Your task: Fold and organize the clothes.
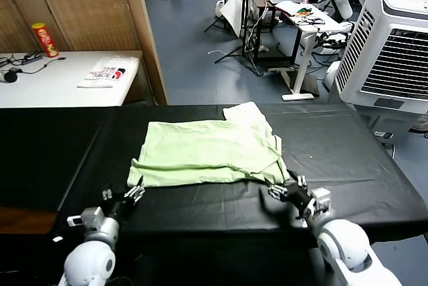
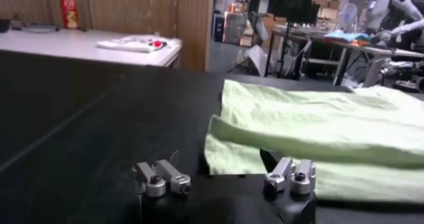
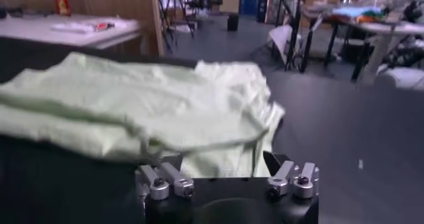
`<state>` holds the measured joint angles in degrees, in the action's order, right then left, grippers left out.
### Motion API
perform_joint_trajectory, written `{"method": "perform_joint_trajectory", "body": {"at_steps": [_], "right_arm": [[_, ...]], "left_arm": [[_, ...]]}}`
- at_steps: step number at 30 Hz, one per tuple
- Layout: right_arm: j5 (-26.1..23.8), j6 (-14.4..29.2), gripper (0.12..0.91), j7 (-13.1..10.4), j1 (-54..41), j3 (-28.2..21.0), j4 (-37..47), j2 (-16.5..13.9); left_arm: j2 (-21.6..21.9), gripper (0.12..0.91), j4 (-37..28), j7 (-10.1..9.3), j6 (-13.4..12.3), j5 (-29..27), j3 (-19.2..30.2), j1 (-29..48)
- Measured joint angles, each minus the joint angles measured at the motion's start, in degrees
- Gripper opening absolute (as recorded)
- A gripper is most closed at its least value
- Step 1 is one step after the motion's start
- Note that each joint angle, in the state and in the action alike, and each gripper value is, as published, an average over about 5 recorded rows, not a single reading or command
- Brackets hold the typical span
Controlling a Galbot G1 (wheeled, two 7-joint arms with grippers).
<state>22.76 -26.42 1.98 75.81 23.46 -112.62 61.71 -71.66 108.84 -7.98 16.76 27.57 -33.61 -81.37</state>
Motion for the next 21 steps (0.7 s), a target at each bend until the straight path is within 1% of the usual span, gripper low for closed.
{"method": "perform_joint_trajectory", "body": {"at_steps": [1, 2, 4, 5, 6, 8, 9, 12, 13, 15, 21], "right_arm": [[0.0, 0.0, 0.538, 0.0, 0.1, 0.0, 0.0, 0.1], [-0.1, 0.0, 0.483, 0.1, 0.1, 0.0, 0.0, 0.1], [-0.1, 0.1, 0.389, 0.2, 0.3, 0.0, 0.1, 0.0], [0.0, 0.1, 0.325, 0.2, 0.3, 0.1, 0.1, -0.1], [0.0, 0.1, 0.276, 0.2, 0.4, 0.2, 0.0, -0.2], [0.4, 0.0, 0.190, 0.2, 0.5, 0.4, -0.3, -0.7], [0.7, -0.2, 0.161, 0.1, 0.5, 0.6, -0.5, -0.9], [2.2, -1.2, 0.127, -0.6, 0.6, 1.0, -1.2, -1.7], [2.8, -1.6, 0.125, -0.8, 0.7, 1.2, -1.4, -2.1], [3.9, -2.5, 0.123, -1.2, 1.1, 1.5, -2.0, -2.8], [5.0, -4.4, 0.123, -1.7, 3.9, 3.4, -4.9, -5.5]], "left_arm": [[0.0, 0.741, -0.2, 0.11, 0.0, 0.2, 0.0, 0.0], [0.1, 0.700, -0.3, 0.24, 0.0, 0.4, -0.1, -0.1], [0.2, 0.593, -0.6, 0.48, 0.0, 0.6, -0.2, -0.1], [0.2, 0.542, -0.8, 0.58, 0.0, 0.6, -0.2, -0.1], [0.3, 0.475, -0.9, 0.66, 0.0, 0.6, -0.2, 0.0], [0.4, 0.374, -1.2, 0.77, 0.0, 0.6, -0.2, 0.0], [0.5, 0.307, -1.2, 0.81, 0.0, 0.5, -0.2, 0.1], [0.9, 0.172, -1.1, 0.80, 0.1, -0.2, -0.1, 0.0], [1.1, 0.147, -0.9, 0.69, 0.3, -0.6, -0.1, -0.1], [1.4, 0.128, -0.4, 0.32, 0.8, -1.7, 0.0, -0.6], [3.1, 0.126, 2.8, -1.39, 2.7, -3.7, 0.0, -3.4]]}}
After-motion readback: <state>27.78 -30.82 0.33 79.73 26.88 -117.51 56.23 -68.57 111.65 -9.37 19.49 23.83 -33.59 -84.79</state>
